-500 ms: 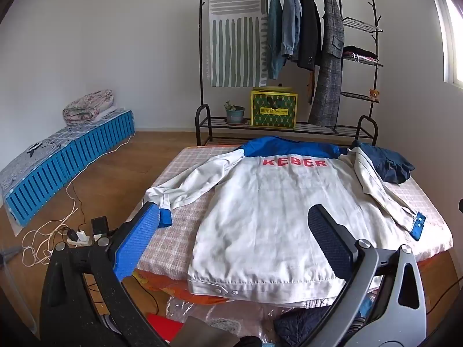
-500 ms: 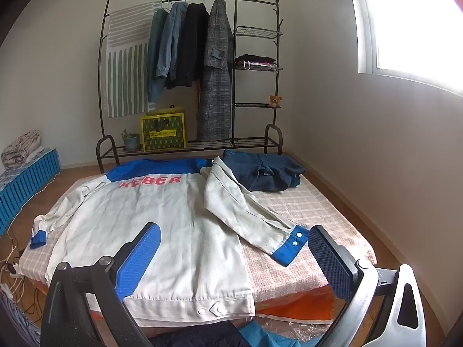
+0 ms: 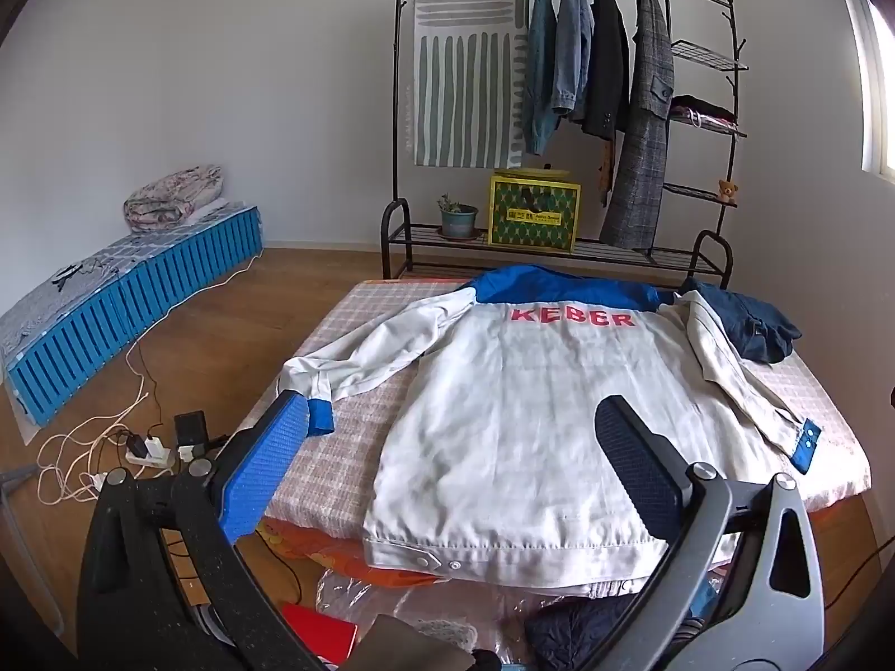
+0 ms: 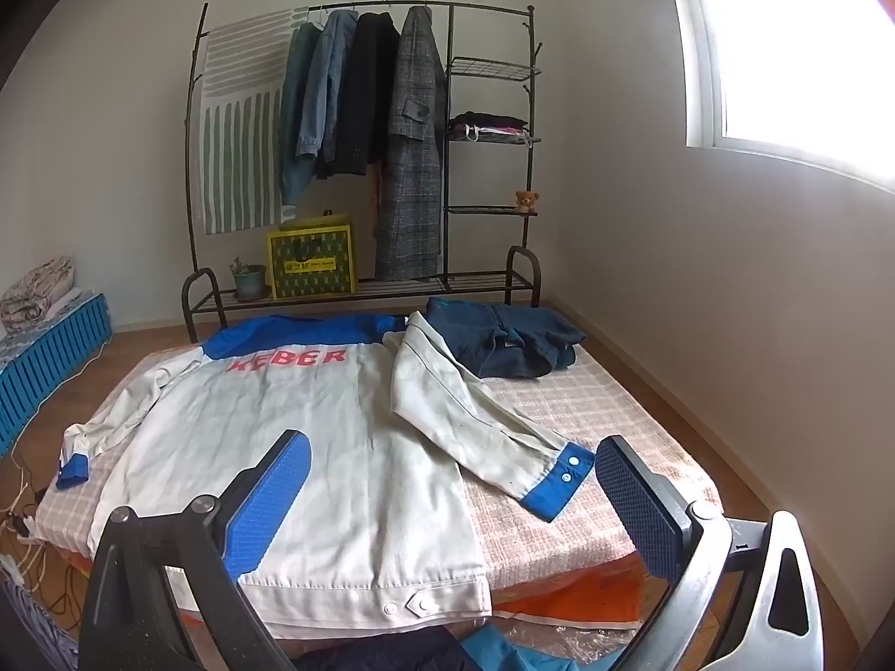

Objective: Fold large clothes

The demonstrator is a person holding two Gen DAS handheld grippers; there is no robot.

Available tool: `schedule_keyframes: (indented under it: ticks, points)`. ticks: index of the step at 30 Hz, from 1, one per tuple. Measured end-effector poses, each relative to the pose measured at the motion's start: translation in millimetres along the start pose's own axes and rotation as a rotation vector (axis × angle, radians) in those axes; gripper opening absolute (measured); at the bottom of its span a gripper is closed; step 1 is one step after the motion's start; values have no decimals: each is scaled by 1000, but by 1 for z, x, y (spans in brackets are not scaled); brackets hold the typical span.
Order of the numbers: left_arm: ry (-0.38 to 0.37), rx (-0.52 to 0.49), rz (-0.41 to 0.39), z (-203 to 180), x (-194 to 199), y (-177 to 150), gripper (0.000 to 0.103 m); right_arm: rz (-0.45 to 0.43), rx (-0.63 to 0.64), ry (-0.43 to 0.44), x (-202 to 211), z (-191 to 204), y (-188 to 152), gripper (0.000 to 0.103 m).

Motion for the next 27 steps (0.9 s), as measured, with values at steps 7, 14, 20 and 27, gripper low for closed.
schedule_keyframes:
  ticks: [7,14,20,27]
  points:
    - [-1,17,-7,10,6,3,103,-5,0,1,3,2,3,103]
    - [-4,17,-6,11,6,3,103,-11,-6,7,4,5,7,103]
    - [-1,25,-7,13,8,6,103,-18,2,9,4,8,11,103]
    - [-2,29,-3,15,8,7,103,-19,3,10,4,10,11,103]
Point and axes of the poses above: each gripper's, at about its wrist camera, not at the fingertips, and x roughly against the way its jaws point, z to its left, y to its top, the point moved 10 cm from there along -x, roughly the way its jaws point, and after that the axes turned 11 degrees about -z, right-handed, at the moved point
